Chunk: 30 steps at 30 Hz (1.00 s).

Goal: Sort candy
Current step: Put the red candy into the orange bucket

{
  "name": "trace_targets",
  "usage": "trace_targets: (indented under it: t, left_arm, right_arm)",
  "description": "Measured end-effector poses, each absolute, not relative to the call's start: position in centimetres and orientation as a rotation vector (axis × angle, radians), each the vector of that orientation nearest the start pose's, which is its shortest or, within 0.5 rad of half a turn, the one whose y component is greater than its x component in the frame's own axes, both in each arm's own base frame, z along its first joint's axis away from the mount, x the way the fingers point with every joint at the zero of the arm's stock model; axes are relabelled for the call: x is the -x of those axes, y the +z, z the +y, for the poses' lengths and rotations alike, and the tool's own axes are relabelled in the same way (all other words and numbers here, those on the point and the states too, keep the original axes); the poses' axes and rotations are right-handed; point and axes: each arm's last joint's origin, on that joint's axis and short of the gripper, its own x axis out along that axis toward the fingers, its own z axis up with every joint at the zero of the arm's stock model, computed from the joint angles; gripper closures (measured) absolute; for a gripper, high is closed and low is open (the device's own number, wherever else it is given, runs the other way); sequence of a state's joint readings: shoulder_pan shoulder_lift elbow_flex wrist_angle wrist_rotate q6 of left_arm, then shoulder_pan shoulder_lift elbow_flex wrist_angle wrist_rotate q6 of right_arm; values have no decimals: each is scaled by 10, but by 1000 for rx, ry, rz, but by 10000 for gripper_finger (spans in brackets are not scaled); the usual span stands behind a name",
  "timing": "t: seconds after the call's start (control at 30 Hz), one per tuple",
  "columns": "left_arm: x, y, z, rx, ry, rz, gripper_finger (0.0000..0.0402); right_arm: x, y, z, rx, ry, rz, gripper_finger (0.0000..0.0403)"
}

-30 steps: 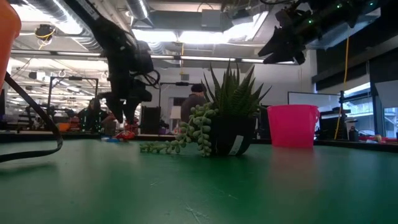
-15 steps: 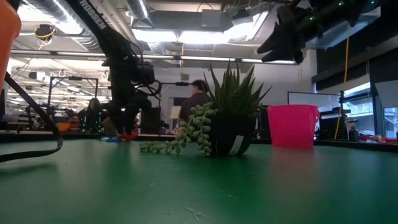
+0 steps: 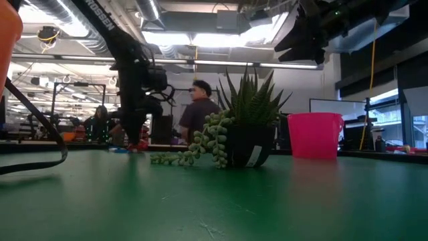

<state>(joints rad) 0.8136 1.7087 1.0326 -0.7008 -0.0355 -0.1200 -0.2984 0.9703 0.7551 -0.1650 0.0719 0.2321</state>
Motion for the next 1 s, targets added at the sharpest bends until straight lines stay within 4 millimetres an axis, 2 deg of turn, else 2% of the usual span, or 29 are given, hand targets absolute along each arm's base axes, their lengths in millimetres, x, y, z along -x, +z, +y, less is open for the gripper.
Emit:
trace_targets:
  t: [0.13,0.27,0.4,0.53,0.73,0.87,1.0]
  left_arm:
    - [-222,185,200,563,717,1212,401]
    - [-229,228,164,443,656,1131,401]
    - [-223,270,109,331,532,1071,401]
    - [-201,301,49,263,373,1023,401]
    - [-161,322,-26,324,140,998,401]
    - [-152,326,-66,402,36,973,402]
    - [-151,318,-101,436,-13,1035,401]
  right_arm:
    - [-203,292,-64,-274,-409,336,205]
    - [-203,292,-65,-275,-409,335,205]
    - [-203,292,-65,-276,-410,335,205]
    - [-203,292,-65,-276,-410,335,205]
    - [-203,292,-65,-276,-415,335,205]
    - [-202,292,-65,-272,-429,333,205]
    - [-202,292,-65,-273,-429,333,205]
